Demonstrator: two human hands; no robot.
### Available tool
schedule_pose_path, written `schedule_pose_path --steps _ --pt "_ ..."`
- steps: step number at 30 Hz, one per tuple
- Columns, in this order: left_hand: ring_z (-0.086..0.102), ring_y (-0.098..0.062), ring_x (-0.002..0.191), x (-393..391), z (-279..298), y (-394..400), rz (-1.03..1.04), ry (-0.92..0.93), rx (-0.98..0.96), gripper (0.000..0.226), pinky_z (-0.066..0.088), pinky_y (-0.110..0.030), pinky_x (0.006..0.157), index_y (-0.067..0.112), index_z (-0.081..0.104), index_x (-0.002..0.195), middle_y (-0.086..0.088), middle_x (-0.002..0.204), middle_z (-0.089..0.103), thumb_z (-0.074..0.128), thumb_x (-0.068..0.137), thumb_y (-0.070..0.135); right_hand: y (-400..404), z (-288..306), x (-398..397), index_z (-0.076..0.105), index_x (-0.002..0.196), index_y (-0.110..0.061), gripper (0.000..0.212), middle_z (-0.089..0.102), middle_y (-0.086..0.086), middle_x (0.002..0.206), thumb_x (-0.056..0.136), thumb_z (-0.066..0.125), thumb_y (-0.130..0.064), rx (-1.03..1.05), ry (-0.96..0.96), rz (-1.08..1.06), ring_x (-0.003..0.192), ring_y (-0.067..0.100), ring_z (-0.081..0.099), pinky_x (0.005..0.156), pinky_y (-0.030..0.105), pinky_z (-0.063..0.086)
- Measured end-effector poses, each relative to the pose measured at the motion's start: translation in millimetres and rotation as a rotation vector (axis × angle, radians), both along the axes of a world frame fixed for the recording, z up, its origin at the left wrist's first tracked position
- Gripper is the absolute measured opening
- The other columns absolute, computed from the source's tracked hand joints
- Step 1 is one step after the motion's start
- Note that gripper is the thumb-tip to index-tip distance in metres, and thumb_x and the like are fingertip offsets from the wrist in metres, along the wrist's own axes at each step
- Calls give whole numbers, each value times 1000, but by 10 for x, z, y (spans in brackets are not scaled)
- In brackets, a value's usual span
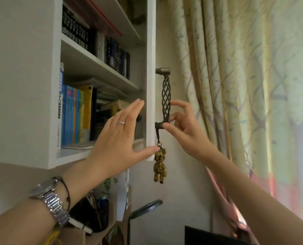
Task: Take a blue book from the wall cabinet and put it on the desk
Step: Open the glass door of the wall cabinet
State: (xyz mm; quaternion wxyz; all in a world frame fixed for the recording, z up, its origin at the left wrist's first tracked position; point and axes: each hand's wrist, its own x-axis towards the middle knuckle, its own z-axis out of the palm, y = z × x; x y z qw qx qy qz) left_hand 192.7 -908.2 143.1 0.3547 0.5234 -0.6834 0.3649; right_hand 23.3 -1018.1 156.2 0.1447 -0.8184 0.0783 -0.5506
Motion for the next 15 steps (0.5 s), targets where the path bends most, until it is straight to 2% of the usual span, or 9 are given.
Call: schedule_pose_path --steps 2,4,6,8,11,13,15 --pt "7 -12 143 -126 16 -115 -39 12 37 103 5 -31 110 30 -9 147 6 159 4 51 74 72 -38 2 -145 33 134 -18 49 56 5 84 92 58 -12 25 1 -37 58 13 42 59 24 40" --pt "3 -11 143 -243 28 -223 -84 11 58 104 1 -30 108 32 -12 146 9 158 1 51 74 72 -79 -6 -279 33 135 -19 49 59 12 87 92 58 -14 49 -10 -56 64 32 47 66 40 43" --pt "1 -10 143 -345 38 -309 -125 -4 56 105 -2 -28 107 32 -12 146 10 158 -1 51 73 73 -105 -22 -406 34 135 -22 49 62 6 87 93 58 -15 73 -15 -82 70 37 51 71 43 45" --pt "1 -10 143 -425 41 -397 -152 -18 47 106 -3 -28 107 30 -12 147 10 158 -3 49 72 74 -101 -34 -539 37 135 -26 46 64 -11 84 94 56 -18 83 -9 -160 70 25 52 69 30 45" --pt "3 -10 143 -534 22 -549 -191 0 20 106 -3 -28 107 31 -10 147 10 158 -3 51 72 74 -3 -37 -742 39 137 -30 45 63 -13 98 94 55 -32 38 -9 -334 79 2 58 76 25 47" --pt "2 -3 138 -624 7 -631 -241 22 18 106 -1 -28 107 32 -10 147 12 158 -3 55 72 71 94 -25 -861 35 139 -35 55 60 -10 113 89 58 -42 -58 14 -427 93 1 59 79 22 48" --pt "-9 13 123 -732 -4 -700 -282 20 30 107 1 -28 105 33 -10 147 15 157 -4 58 72 67 151 -9 -932 32 139 -38 64 58 -9 119 84 64 -48 -153 98 -476 101 3 58 83 22 49"
